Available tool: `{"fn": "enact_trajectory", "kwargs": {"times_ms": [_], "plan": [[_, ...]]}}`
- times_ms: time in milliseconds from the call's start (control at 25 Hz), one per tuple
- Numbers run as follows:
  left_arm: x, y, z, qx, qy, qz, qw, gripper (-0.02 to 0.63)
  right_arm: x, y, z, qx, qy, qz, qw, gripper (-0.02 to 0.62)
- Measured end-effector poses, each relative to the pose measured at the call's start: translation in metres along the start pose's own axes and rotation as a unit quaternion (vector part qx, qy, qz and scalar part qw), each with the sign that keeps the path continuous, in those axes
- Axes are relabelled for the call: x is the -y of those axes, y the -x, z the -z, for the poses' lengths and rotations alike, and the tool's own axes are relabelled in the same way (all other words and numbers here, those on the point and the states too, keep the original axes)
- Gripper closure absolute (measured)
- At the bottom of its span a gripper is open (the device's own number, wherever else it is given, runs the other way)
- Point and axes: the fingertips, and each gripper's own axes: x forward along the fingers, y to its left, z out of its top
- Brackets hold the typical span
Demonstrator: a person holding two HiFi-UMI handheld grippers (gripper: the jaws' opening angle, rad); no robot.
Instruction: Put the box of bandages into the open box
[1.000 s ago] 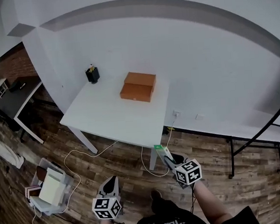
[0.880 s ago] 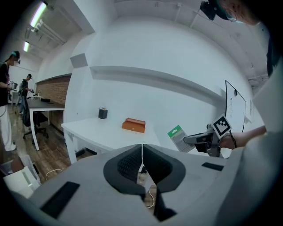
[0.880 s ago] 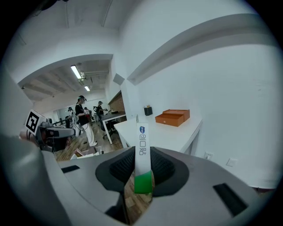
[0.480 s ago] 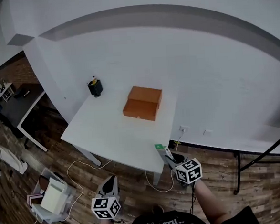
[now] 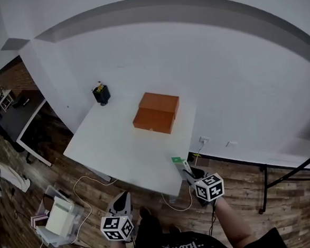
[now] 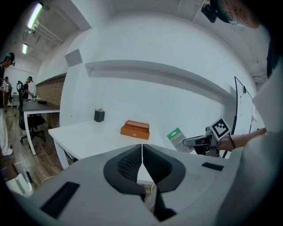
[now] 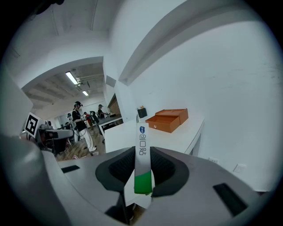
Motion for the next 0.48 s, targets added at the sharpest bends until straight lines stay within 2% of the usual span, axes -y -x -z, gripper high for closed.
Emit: {"fn": "enact_trajectory", "kwargs": {"times_ms": [200,480], "plan": [[-0.02,-0.03,-0.002,-0.009,0.002,0.01,0.9999,0.584,0.011,-0.025,-0.004,-0.007,-0.004,0.01,1.0,0.482],[-0.064,-0.089,-0.026,-0.006,0.004,0.035,0.9994,0.584,0.03,-0.077,-0.035,-0.006,-0.006,0.036,0.999,0.482]]}}
